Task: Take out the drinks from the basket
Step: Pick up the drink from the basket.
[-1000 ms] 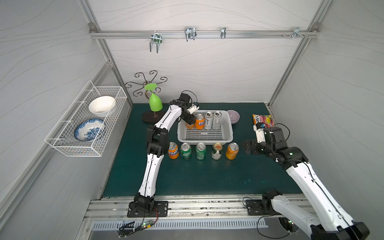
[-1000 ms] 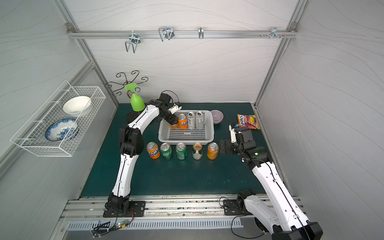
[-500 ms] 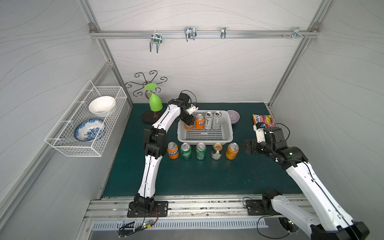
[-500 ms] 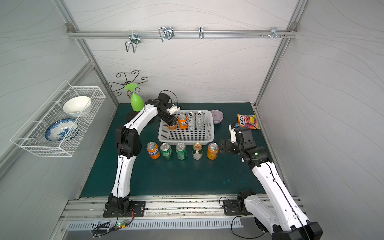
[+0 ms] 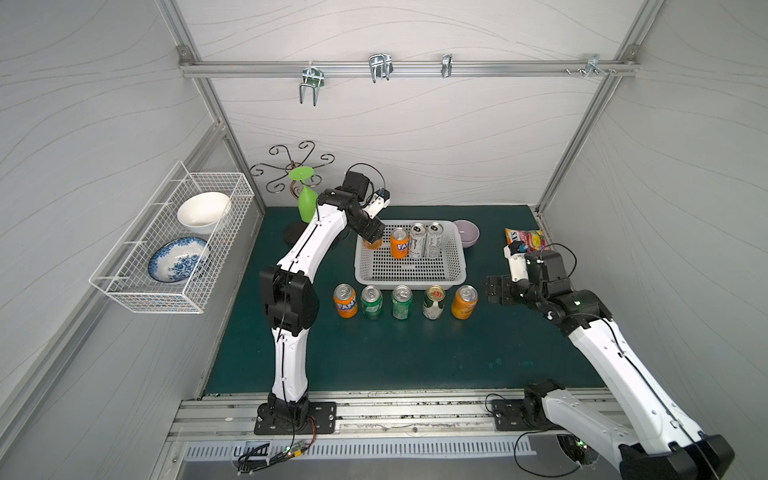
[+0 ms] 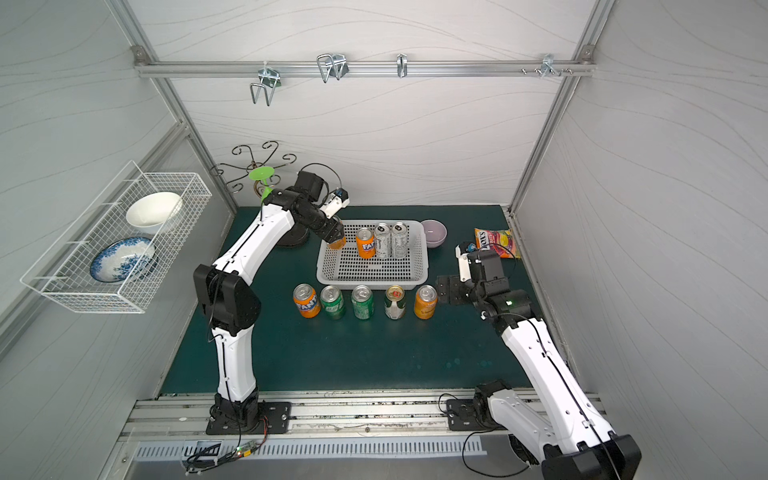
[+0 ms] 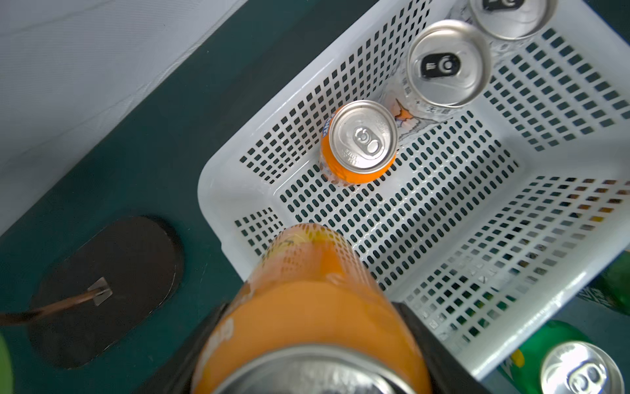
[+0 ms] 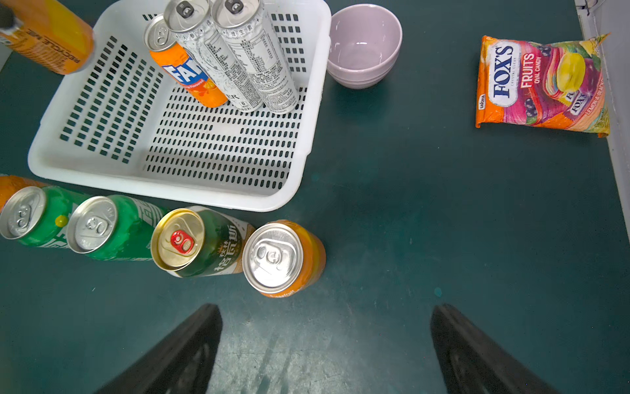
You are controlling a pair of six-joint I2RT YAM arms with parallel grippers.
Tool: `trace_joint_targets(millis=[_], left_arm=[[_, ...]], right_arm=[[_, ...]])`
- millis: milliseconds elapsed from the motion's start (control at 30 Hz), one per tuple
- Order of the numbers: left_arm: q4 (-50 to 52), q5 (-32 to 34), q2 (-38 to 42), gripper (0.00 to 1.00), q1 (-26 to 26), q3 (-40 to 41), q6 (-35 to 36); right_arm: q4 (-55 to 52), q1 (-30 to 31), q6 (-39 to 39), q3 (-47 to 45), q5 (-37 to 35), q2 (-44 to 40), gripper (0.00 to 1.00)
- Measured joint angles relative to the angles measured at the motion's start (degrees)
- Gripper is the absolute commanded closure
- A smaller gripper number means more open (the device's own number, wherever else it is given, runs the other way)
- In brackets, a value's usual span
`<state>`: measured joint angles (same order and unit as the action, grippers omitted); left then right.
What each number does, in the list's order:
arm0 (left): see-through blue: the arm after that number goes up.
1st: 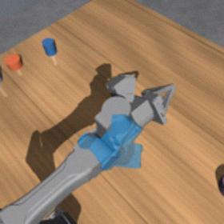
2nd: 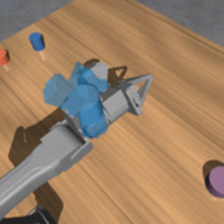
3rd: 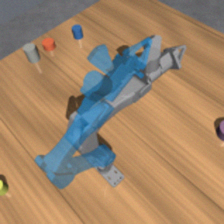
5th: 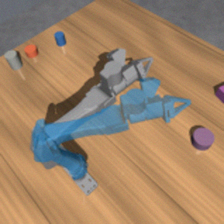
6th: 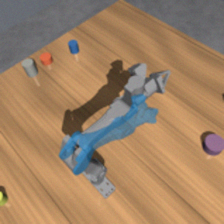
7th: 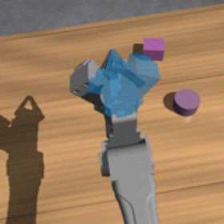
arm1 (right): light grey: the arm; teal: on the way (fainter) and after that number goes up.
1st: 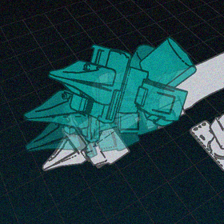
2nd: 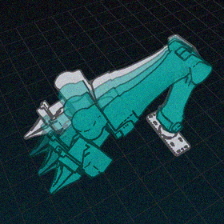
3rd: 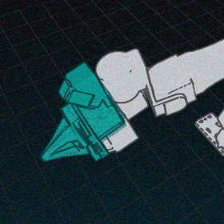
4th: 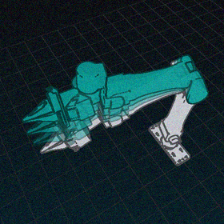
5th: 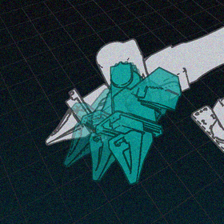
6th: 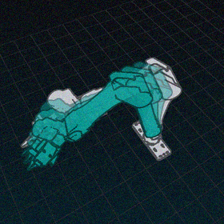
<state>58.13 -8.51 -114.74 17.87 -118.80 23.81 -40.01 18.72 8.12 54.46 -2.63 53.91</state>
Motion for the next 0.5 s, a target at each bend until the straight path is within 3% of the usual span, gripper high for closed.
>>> trace_joint_targets(millis=[300, 500], left_arm=[[3.7, 0.4, 13.0, 0.37, 0.0, 7.3, -4.2], [4.0, 0.4, 23.8, 0.38, 0.1, 18.2, -9.2]], right_arm=[[1.2, -0.1, 0.0, -0.7, 1.4, 0.0, 0.01], [1.6, -0.1, 0.0, -1.0, 2.1, -0.1, 0.01]])
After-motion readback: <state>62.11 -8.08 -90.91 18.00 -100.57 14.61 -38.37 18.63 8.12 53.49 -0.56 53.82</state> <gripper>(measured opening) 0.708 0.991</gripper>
